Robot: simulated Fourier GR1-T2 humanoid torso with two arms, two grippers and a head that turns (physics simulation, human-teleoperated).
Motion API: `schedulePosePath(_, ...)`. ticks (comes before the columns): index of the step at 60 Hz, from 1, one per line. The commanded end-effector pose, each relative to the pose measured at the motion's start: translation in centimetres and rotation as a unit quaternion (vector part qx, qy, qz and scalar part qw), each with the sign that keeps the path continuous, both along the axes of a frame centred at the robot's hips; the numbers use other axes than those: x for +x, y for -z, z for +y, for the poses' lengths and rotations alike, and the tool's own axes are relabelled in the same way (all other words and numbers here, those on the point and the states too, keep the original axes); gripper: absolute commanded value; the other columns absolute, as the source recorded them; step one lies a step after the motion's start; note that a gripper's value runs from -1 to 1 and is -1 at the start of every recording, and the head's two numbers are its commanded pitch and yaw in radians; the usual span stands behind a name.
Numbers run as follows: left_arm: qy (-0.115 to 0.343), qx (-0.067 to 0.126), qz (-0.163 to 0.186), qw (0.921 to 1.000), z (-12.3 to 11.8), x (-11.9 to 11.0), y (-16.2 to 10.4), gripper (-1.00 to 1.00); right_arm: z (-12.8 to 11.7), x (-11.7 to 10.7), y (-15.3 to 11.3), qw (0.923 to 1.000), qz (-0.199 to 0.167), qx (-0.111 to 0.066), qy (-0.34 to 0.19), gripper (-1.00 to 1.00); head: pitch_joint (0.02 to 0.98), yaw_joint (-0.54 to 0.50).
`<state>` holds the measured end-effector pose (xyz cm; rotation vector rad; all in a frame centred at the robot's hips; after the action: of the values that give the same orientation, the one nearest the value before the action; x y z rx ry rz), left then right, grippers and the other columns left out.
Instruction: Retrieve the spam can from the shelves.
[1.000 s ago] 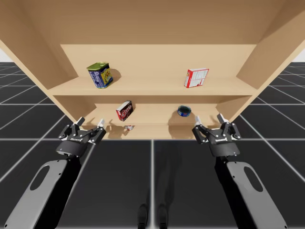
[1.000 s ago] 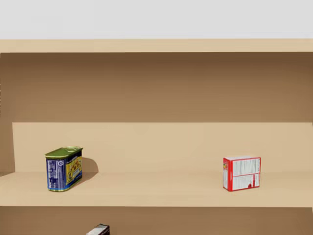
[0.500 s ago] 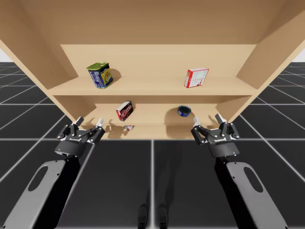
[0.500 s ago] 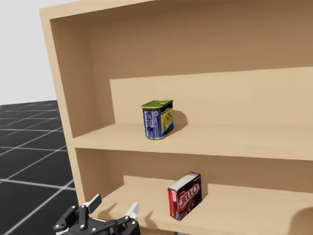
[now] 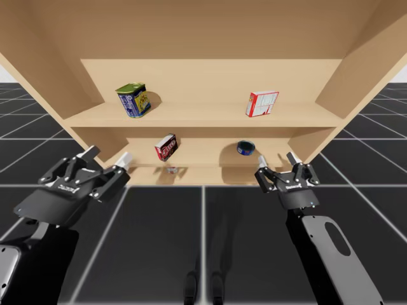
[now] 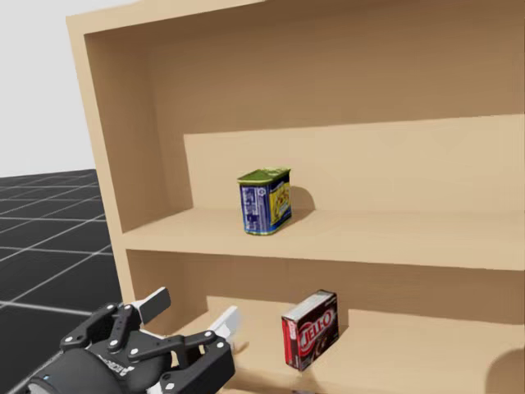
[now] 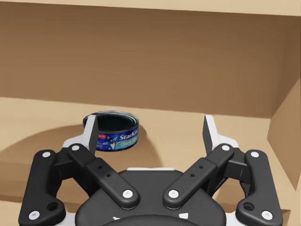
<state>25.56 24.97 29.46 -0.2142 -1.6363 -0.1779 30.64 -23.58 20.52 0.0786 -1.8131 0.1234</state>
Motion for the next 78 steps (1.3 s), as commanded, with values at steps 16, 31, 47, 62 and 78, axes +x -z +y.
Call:
schedulePosePath(16, 0.008, -0.015, -0.035, 0.9993, -1.5, 2.2, -8.2, -1.00, -0.1, 0.2, 0.1, 0.9998, 0.009, 0.014, -0.007, -1.00, 0.266, 0.35)
schedulePosePath(31, 0.003, -0.015, -0.010, 0.9998, -2.9, 6.3, -8.4, -1.00, -0.2, 0.3, 0.2, 0.9998, 0.009, 0.015, -0.005, -1.00, 0.264, 0.34)
schedulePosePath(47, 0.013, -0.041, 0.013, 0.9990, -4.2, 10.6, -8.5, -1.00, -0.4, 0.3, 0.2, 0.9998, 0.007, 0.016, -0.004, -1.00, 0.272, 0.33)
schedulePosePath(62, -0.005, -0.031, 0.015, 0.9994, -4.4, 12.9, -8.1, -1.00, -0.6, 0.3, 0.2, 0.9998, 0.007, 0.018, -0.001, -1.00, 0.278, 0.32)
schedulePosePath(78, 0.010, -0.028, -0.005, 0.9995, -4.3, 11.0, -8.7, 1.00, -0.8, 0.3, 0.1, 0.9998, 0.006, 0.018, 0.001, -1.00, 0.279, 0.31)
